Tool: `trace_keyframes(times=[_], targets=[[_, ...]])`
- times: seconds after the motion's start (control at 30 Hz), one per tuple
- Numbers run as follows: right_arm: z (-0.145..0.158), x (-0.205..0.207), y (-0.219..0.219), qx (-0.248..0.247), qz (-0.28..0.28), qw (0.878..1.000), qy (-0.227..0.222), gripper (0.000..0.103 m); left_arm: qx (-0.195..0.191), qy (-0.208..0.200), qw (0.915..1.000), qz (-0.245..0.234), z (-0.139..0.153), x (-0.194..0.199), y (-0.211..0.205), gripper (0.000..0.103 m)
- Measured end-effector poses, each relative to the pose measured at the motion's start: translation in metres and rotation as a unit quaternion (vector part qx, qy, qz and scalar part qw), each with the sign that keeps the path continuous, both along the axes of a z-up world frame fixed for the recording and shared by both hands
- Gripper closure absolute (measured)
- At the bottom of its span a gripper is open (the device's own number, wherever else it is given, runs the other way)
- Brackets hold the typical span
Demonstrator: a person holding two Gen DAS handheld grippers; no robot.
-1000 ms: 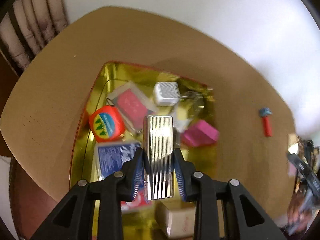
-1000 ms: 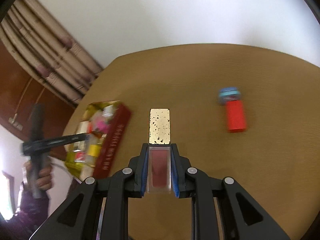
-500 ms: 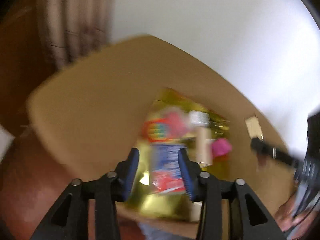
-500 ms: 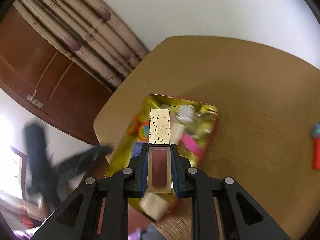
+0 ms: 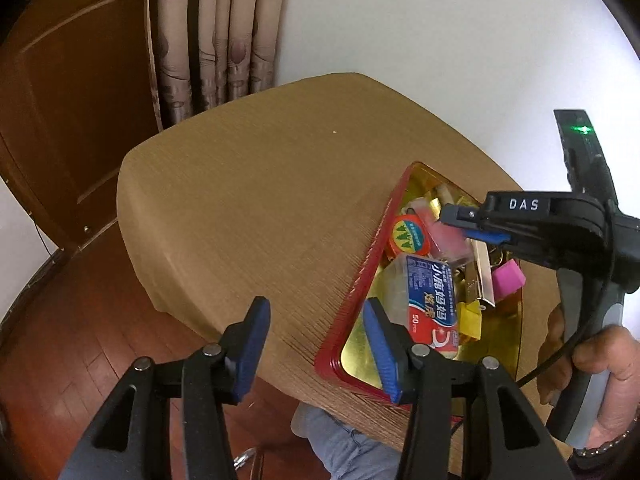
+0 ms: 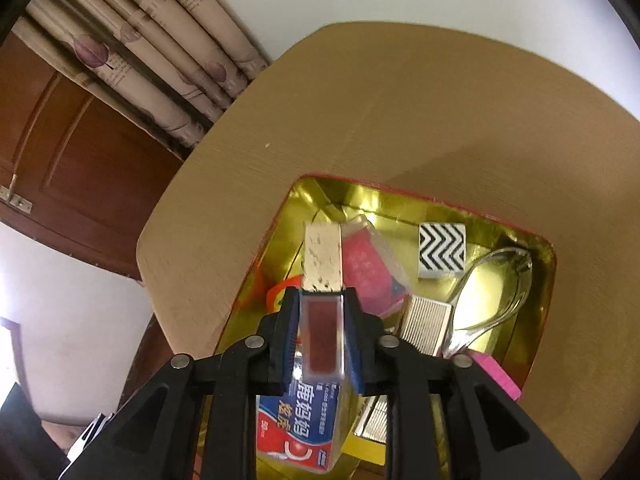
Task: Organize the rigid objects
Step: 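Release the silver case into the tin with the left tool while the right tool drops the lipstick in, then move the right tool to the red block and grasp it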
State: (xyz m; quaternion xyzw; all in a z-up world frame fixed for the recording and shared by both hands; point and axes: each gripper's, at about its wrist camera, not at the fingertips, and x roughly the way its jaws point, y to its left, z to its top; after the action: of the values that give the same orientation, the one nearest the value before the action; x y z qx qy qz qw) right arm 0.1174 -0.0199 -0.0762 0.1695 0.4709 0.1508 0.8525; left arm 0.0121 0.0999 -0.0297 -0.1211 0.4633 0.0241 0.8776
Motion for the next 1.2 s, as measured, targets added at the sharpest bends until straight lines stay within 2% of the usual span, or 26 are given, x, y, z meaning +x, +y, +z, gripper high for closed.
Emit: trace_keyframes(times=[0.07,0.13,0.2,0.23,0.3,0.33,0.4,0.47,0.5,0.53,0.6,0.63,0.77,0.83,0.9,1.03,1.2], targets=[[0.005,-0.005,-0.007,-0.004,-0.012,1.0,-0.006,0.075,0.007,0.002,1.0,0.001,-0.002,0.001,-0.001,0.054],[0.012,-0.015,-0.019,0.021,-0.011,1.0,-0.019,0.074,0.003,0.006,1.0,0.0,-0.003,0.0,-0.003,0.054],[0.023,-0.038,-0.041,0.041,-0.026,0.997,-0.055,0.071,0.007,0.004,1.0,-0.002,-0.003,-0.002,-0.005,0.054],[0.029,-0.055,-0.056,0.044,-0.039,0.995,-0.083,0.065,0.013,0.004,0.9999,-0.003,-0.003,-0.002,-0.007,0.054],[0.033,-0.096,-0.09,0.017,-0.081,0.986,-0.144,0.045,0.018,-0.001,0.9998,-0.009,-0.001,-0.005,-0.013,0.054],[0.034,-0.119,-0.108,-0.006,-0.104,0.978,-0.18,0.039,0.019,-0.004,0.9997,-0.014,0.001,-0.007,-0.016,0.054],[0.022,-0.174,-0.156,-0.075,-0.175,0.952,-0.238,0.001,0.025,-0.016,0.9991,-0.029,0.007,-0.012,-0.025,0.054],[0.004,-0.208,-0.199,-0.128,-0.234,0.935,-0.234,0.0,0.038,-0.03,0.9977,-0.048,0.016,-0.017,-0.037,0.054],[-0.009,-0.22,-0.223,-0.153,-0.254,0.931,-0.213,0.0,0.038,-0.035,0.9968,-0.062,0.021,-0.019,-0.044,0.054],[-0.026,-0.23,-0.253,-0.181,-0.274,0.93,-0.165,0.0,0.035,-0.042,0.995,-0.083,0.027,-0.022,-0.054,0.054],[-0.047,-0.243,-0.293,-0.201,-0.294,0.929,-0.105,0.002,0.035,-0.05,0.9918,-0.112,0.035,-0.026,-0.072,0.054],[-0.06,-0.257,-0.319,-0.211,-0.315,0.922,-0.082,0.002,0.037,-0.052,0.9883,-0.139,0.041,-0.027,-0.088,0.054],[-0.081,-0.288,-0.37,-0.206,-0.351,0.912,-0.059,0.002,0.021,-0.043,0.9732,-0.225,0.058,-0.02,-0.148,0.054],[-0.086,-0.296,-0.385,-0.162,-0.362,0.916,-0.061,0.002,0.013,-0.029,0.9642,-0.263,0.064,-0.011,-0.183,0.054],[-0.078,-0.289,-0.382,-0.112,-0.341,0.93,-0.082,0.002,0.005,-0.017,0.9612,-0.275,0.068,0.002,-0.212,0.054],[-0.06,-0.239,-0.363,-0.089,-0.276,0.952,-0.096,0.003,0.013,-0.007,0.9582,-0.286,0.073,0.02,-0.257,0.054],[-0.061,-0.176,-0.357,-0.112,-0.243,0.961,-0.068,0.007,0.001,0.024,0.9578,-0.287,0.063,0.04,-0.277,0.054]])
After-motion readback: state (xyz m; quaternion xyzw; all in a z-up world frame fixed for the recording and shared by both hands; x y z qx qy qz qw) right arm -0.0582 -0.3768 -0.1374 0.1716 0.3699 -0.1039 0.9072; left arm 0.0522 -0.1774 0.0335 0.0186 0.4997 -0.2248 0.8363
